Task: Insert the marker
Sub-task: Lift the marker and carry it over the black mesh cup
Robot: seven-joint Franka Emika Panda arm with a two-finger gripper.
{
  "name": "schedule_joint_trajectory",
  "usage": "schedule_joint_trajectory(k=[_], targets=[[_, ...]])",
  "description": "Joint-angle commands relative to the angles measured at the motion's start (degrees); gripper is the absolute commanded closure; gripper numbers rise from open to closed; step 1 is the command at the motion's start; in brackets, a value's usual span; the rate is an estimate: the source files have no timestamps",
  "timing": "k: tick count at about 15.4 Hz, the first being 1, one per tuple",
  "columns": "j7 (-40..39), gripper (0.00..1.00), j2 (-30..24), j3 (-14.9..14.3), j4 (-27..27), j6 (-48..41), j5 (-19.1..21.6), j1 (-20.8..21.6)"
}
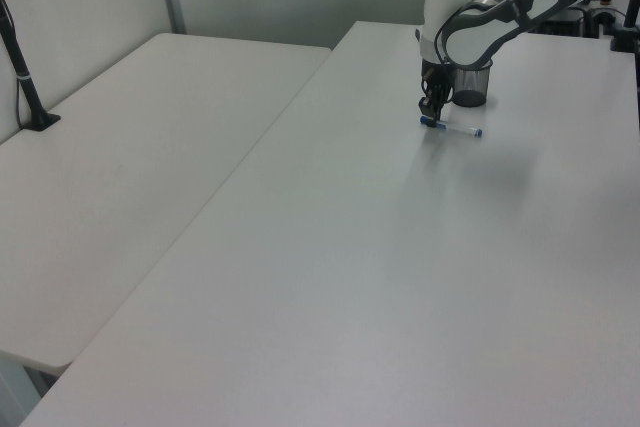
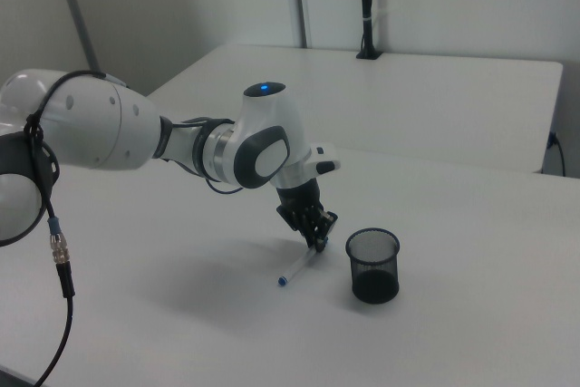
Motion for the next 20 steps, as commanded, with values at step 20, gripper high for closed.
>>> schedule_joint_trajectory(k=[20], targets=[[-29.19, 0.95, -20.0, -0.87, -13.18, 24.34, 18.48, -11.48]])
